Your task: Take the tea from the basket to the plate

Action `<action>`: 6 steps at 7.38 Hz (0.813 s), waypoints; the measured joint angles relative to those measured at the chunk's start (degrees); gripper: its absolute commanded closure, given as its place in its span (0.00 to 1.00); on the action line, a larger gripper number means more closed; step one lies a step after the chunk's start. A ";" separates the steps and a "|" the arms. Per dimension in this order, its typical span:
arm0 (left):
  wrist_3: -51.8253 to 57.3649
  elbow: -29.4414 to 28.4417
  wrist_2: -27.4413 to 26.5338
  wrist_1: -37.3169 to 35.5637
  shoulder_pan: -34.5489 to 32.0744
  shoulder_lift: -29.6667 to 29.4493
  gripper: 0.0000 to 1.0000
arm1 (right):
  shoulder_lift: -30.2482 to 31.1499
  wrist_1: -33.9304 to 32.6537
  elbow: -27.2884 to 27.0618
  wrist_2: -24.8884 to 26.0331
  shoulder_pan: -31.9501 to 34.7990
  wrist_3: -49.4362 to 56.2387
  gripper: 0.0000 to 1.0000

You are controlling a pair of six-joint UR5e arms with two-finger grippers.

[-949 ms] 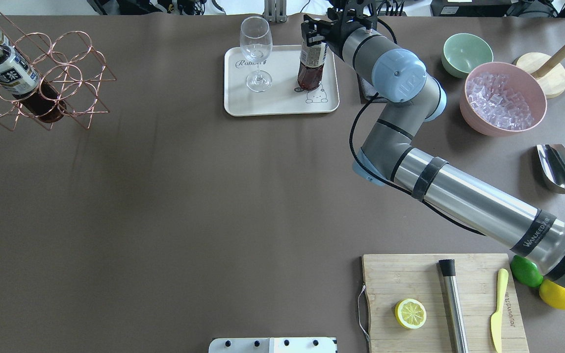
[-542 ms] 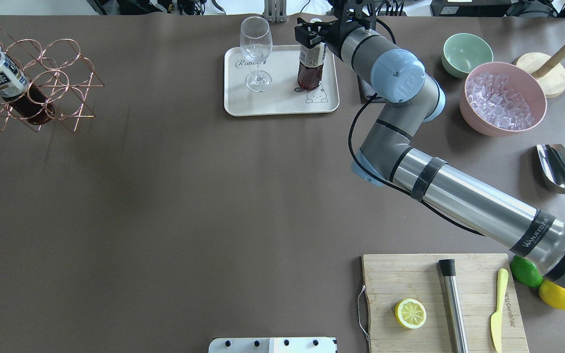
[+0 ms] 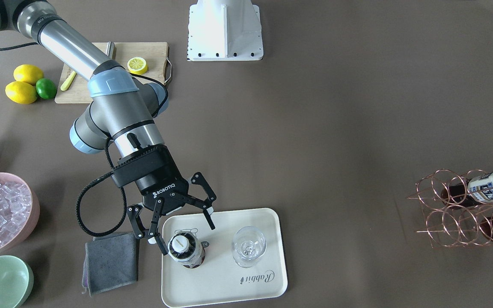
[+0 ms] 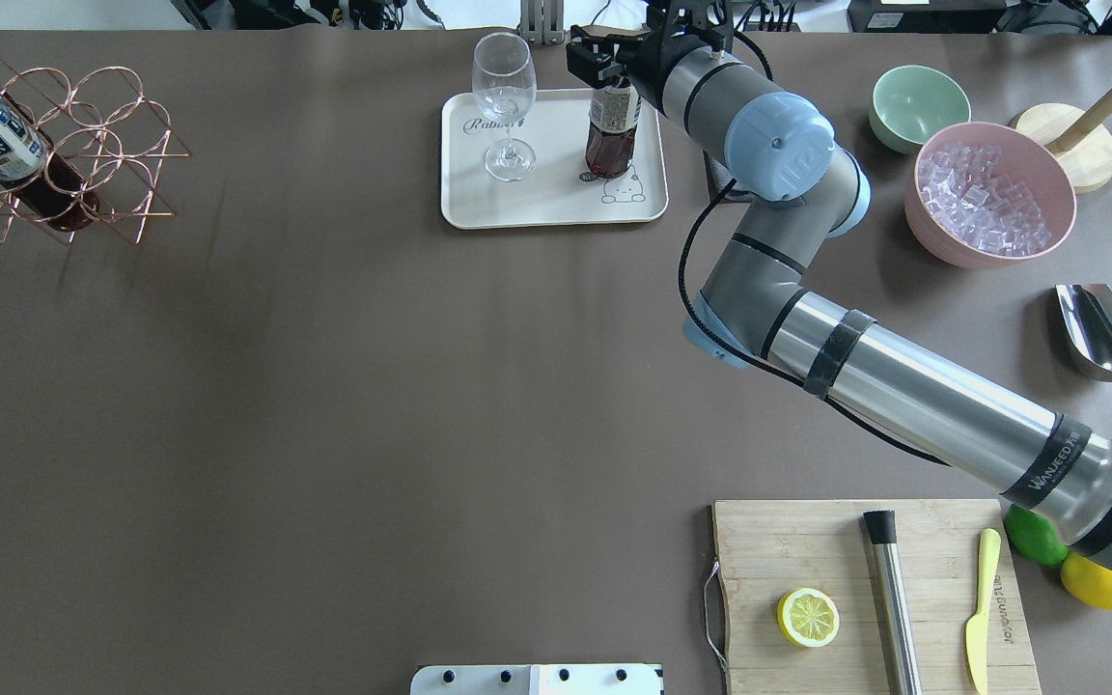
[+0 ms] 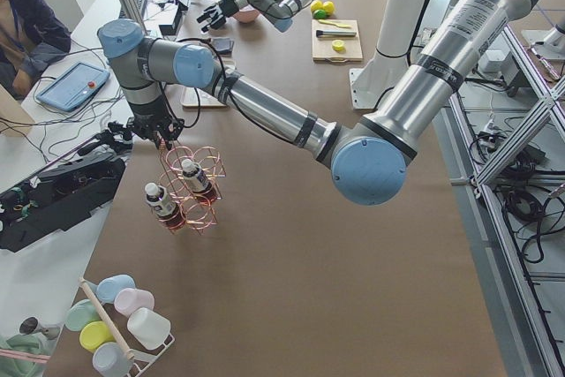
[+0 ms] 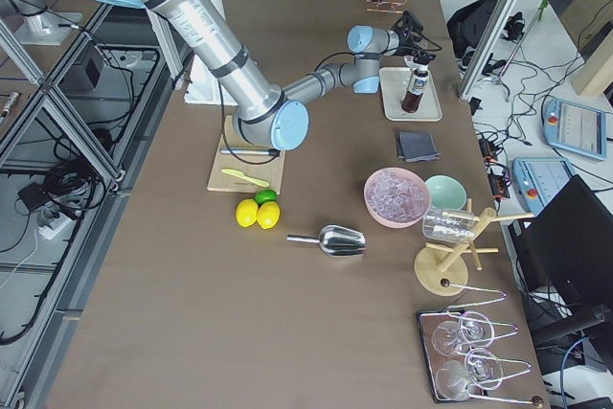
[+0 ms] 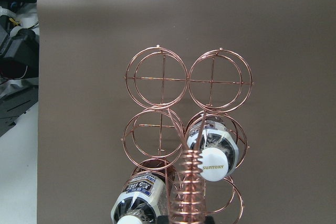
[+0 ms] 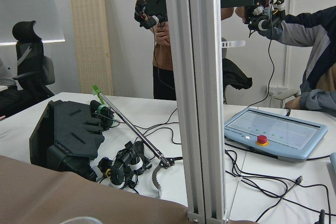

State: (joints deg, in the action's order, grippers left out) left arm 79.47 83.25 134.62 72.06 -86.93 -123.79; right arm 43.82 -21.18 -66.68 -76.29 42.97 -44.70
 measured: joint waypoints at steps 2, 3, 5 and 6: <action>-0.07 -4.55 -0.06 4.94 -0.29 -0.04 1.00 | 0.08 -7.04 -5.41 -7.44 4.32 -0.16 0.00; -0.06 -5.32 -0.07 5.78 -0.31 -0.04 1.00 | 0.63 -10.50 -7.98 -11.01 6.46 -0.29 0.00; -0.13 -5.80 -0.21 6.36 -0.31 0.26 1.00 | 4.19 -13.68 -9.87 -15.55 9.39 -3.43 0.00; -0.17 -5.86 -0.26 7.25 -0.19 0.74 1.00 | 6.35 -15.88 -10.53 -18.12 11.17 -6.06 0.00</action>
State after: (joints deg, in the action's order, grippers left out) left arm 79.29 77.39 134.36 79.31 -87.11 -123.06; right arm 50.16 -37.06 -77.21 -94.41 54.14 -50.76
